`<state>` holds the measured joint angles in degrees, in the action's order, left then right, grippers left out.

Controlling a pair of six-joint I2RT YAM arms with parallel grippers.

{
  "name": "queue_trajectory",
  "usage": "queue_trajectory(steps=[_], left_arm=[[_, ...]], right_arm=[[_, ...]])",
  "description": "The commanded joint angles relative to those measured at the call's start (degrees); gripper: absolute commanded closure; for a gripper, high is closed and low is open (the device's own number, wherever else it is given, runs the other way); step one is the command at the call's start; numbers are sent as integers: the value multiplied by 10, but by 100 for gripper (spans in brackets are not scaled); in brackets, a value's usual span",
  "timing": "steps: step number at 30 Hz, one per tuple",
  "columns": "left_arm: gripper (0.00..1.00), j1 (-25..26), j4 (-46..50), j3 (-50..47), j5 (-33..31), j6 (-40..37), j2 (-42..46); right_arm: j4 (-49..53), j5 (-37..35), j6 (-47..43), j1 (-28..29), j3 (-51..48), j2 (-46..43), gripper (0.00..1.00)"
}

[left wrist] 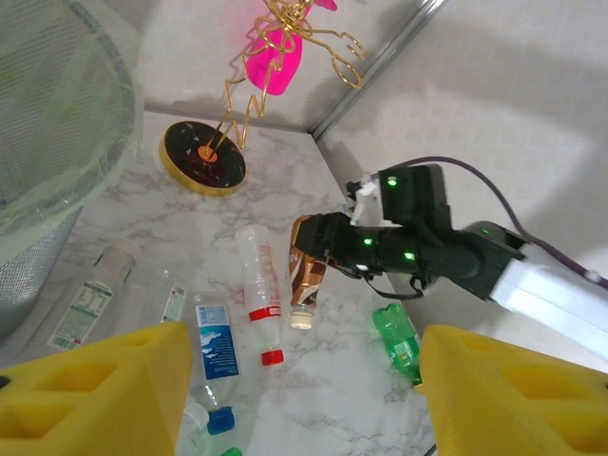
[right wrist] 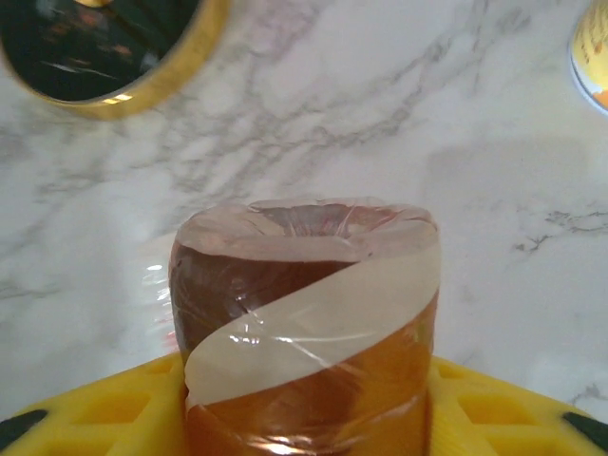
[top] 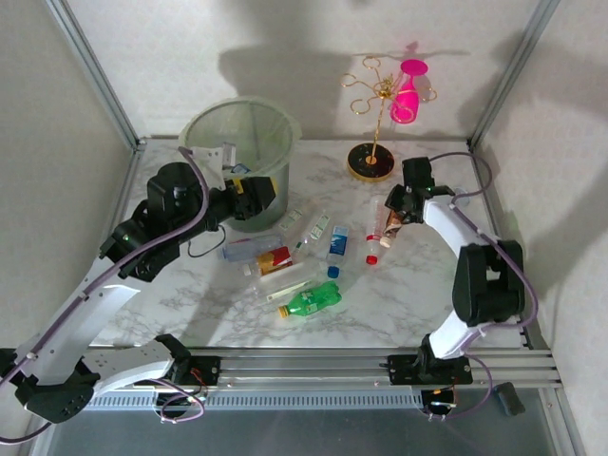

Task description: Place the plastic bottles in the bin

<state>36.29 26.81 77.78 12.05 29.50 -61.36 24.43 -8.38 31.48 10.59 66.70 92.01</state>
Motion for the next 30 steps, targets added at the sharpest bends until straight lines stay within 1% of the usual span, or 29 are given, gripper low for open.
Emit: queue_trajectory(steps=[1,3,5,11,16,22,27,30], left_arm=[[35,2,-12,25,3,-11,-14],[35,2,-18,29,8,-7,-24],[32,2,-23,31,6,2,-32],[27,2,-43,34,36,21,-59],[24,5,-62,28,60,41,-78],[23,19,-107,36,129,68,-118],[23,38,-135,62,197,71,-156],[23,51,-168,72,222,73,-171]], right_arm=[[15,-30,36,27,-20,-68,55],[12,-15,43,45,-26,-103,54],[-6,30,49,59,-33,-139,54],[-87,233,60,80,-33,-223,52],[-151,402,92,83,-4,-242,51],[-215,512,142,85,35,-238,50],[-281,576,190,86,40,-235,49],[-295,603,199,86,47,-234,49]])
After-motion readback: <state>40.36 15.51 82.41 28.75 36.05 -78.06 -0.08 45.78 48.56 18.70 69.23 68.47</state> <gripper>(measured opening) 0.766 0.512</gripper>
